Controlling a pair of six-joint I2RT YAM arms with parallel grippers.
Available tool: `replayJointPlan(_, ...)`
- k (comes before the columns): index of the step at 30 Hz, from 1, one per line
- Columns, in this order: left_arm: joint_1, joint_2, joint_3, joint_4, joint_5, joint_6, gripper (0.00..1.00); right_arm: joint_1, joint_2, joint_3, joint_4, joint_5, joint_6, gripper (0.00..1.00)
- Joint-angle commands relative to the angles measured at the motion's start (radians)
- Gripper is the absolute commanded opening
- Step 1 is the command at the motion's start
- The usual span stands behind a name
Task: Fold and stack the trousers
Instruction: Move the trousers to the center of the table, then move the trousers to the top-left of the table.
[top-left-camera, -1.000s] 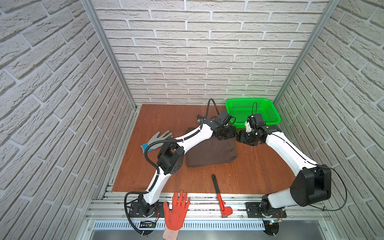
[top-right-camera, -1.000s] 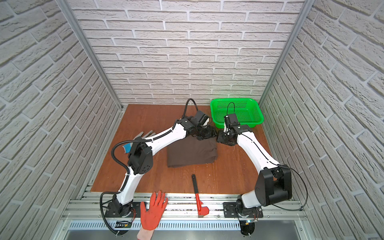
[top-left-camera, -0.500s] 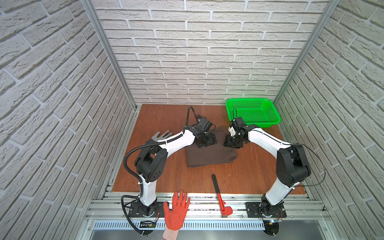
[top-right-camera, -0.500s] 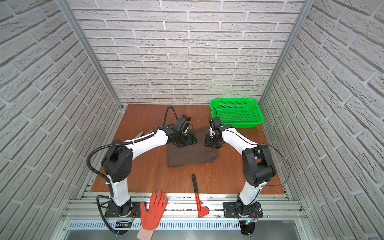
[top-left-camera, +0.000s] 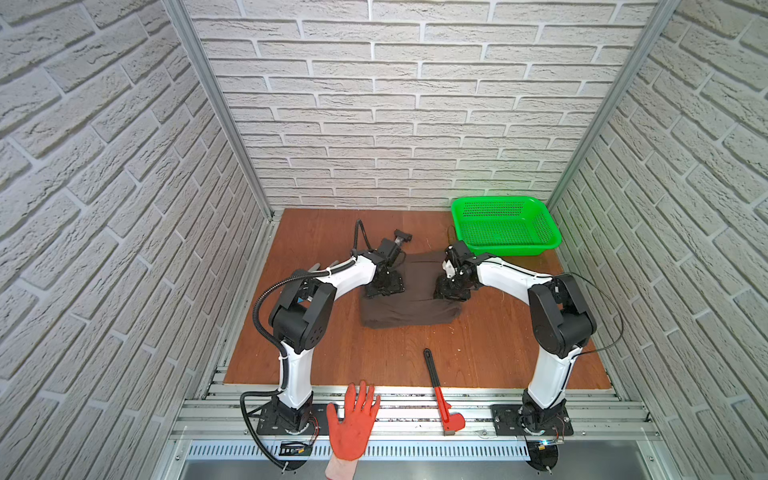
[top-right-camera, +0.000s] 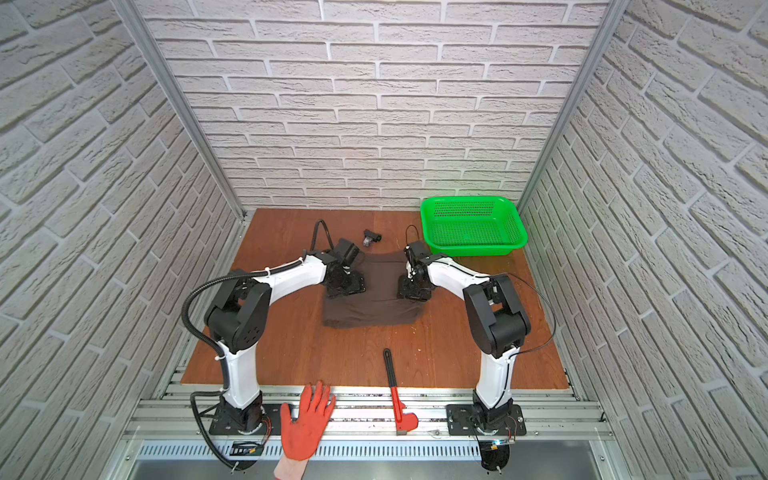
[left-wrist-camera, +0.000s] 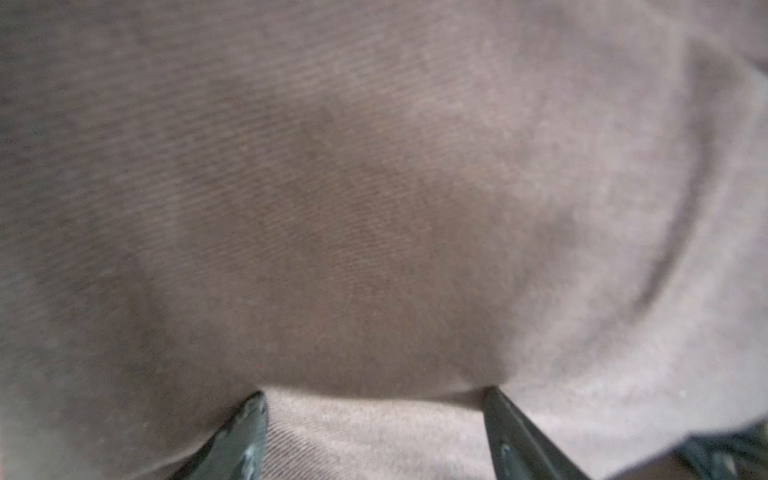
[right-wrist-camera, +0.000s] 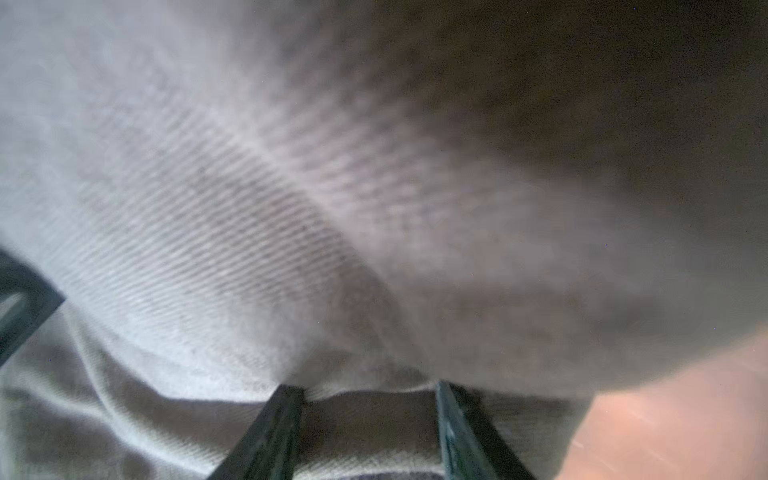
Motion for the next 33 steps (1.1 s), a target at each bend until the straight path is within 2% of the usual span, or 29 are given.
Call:
replayJointPlan(1,0.086,0.043,-0.014,-0.096,-0.089,0.081,0.82,0.079,0.138,0.032,0.021,-0.073,0.065,0.51)
replayJointPlan(8,0.253,0.074,0.038,-0.123,-0.096,0.175,0.82,0.165,0.273,0.239,0.033,-0.111,0.150,0.52)
replayJointPlan(11,0.285,0.045,0.058,-0.138,-0.078,0.214,0.83,0.178,0.281,0.301,0.018,-0.109,0.155,0.56)
replayJointPlan(14,0.260,-0.029,0.078,-0.160,-0.052,0.240,0.85,0.180,0.207,0.298,0.008,-0.050,0.130,0.63)
replayJointPlan(18,0.142,-0.125,0.136,-0.243,-0.129,0.234,0.91,0.179,0.074,0.286,-0.034,0.025,0.073,0.72)
replayJointPlan(21,0.045,-0.166,0.152,-0.276,-0.196,0.177,0.95,0.173,-0.033,0.266,-0.066,0.069,0.040,0.73)
replayJointPlan(25,-0.056,-0.151,0.122,-0.289,-0.292,0.089,0.98,0.148,-0.146,0.220,-0.110,0.119,0.018,0.73)
replayJointPlan(29,-0.084,-0.093,0.072,-0.245,-0.314,0.031,0.98,0.111,-0.249,0.161,-0.127,0.139,-0.005,0.74)
replayJointPlan(33,-0.055,-0.036,0.048,-0.215,-0.338,0.047,0.98,0.078,-0.311,0.128,-0.159,0.150,-0.027,0.74)
